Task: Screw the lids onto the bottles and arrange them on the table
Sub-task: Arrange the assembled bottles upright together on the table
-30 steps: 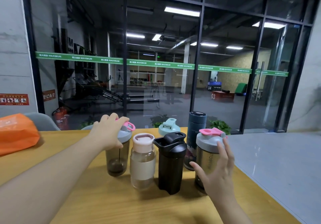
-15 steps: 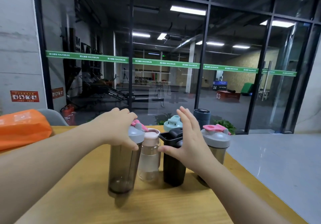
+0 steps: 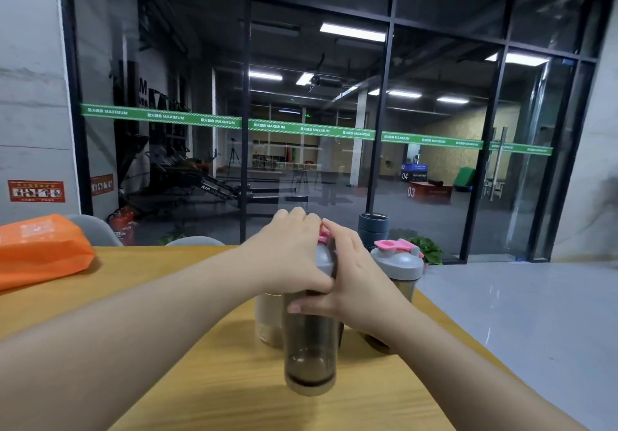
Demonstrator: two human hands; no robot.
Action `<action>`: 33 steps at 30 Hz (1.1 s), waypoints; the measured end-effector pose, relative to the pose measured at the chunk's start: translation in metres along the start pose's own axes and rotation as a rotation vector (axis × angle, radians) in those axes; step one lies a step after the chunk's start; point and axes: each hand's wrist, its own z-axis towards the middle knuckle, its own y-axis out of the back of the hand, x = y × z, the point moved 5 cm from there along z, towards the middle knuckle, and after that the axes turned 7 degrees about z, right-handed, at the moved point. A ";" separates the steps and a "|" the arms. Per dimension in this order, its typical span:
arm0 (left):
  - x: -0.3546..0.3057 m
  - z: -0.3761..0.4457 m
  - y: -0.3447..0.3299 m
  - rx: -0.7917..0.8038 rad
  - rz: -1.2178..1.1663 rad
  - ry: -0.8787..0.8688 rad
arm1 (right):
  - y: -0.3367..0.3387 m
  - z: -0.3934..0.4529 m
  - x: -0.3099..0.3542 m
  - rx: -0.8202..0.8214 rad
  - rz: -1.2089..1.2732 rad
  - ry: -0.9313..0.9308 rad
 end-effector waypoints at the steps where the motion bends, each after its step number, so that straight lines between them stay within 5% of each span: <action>1: -0.005 0.001 0.001 -0.018 -0.015 0.000 | 0.004 -0.003 -0.004 -0.011 -0.013 -0.002; 7: -0.037 0.002 0.005 -0.067 -0.066 -0.040 | 0.023 -0.021 -0.027 -0.110 0.092 -0.054; 13: -0.050 0.008 0.003 0.055 -0.300 -0.140 | 0.045 -0.040 -0.062 -0.143 0.114 -0.119; 17: -0.034 0.021 -0.005 -0.037 -0.420 -0.059 | 0.066 -0.052 -0.085 -0.159 0.193 -0.154; 25: 0.012 0.042 -0.064 0.027 -0.082 0.112 | 0.086 -0.075 -0.120 -0.138 0.190 -0.222; 33: 0.007 0.048 -0.078 0.120 -0.028 0.115 | 0.094 -0.086 -0.133 -0.137 0.188 -0.227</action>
